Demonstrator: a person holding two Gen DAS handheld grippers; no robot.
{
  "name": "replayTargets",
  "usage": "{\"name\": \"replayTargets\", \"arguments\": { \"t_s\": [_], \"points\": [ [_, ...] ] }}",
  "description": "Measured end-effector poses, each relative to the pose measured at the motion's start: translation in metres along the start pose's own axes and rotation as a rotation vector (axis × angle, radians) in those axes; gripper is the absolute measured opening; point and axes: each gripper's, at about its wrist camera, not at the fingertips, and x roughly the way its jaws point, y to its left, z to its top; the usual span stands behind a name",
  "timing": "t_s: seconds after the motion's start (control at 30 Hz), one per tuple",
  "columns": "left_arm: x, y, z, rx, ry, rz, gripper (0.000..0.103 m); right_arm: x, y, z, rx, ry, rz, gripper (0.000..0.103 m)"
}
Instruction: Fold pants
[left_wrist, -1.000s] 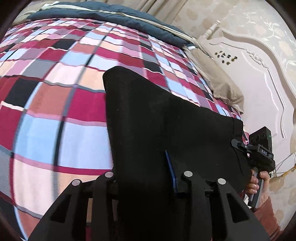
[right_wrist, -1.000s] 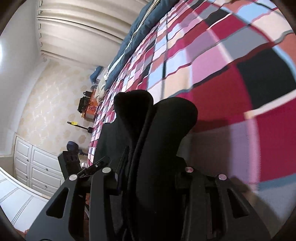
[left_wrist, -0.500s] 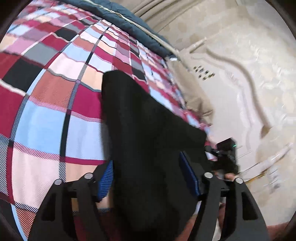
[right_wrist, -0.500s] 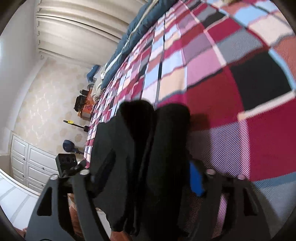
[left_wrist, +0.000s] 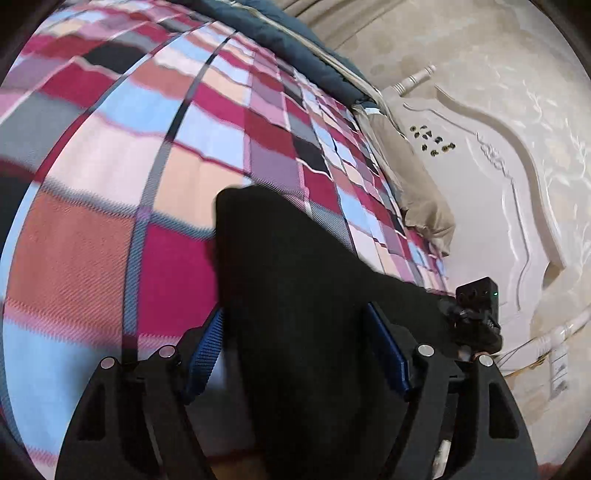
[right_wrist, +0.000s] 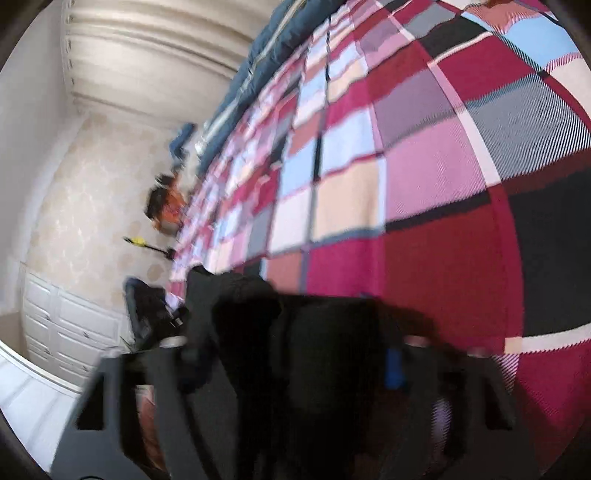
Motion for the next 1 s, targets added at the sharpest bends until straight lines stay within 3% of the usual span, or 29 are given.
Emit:
{"name": "replayTargets", "arguments": {
  "t_s": [0.07, 0.27, 0.5, 0.73, 1.0],
  "points": [
    [0.004, -0.006, 0.002, 0.037, 0.015, 0.053, 0.056, -0.002, -0.005, -0.001, 0.011, -0.011, 0.027, 0.038],
    [0.000, -0.012, 0.003, 0.057, -0.017, 0.131, 0.036, -0.005, 0.002, -0.001, 0.003, -0.062, 0.063, 0.030],
    [0.001, -0.023, 0.023, 0.119, -0.050, 0.212, 0.032, 0.000, 0.010, 0.020, -0.017, -0.088, 0.065, 0.029],
    [0.009, -0.016, 0.075, 0.141, -0.067, 0.280, 0.031, 0.027, 0.018, 0.065, -0.015, -0.102, 0.072, 0.029],
    [0.024, 0.005, 0.119, 0.108, -0.064, 0.328, 0.031, 0.059, 0.017, 0.106, 0.009, -0.084, 0.056, 0.029]
  ]
}}
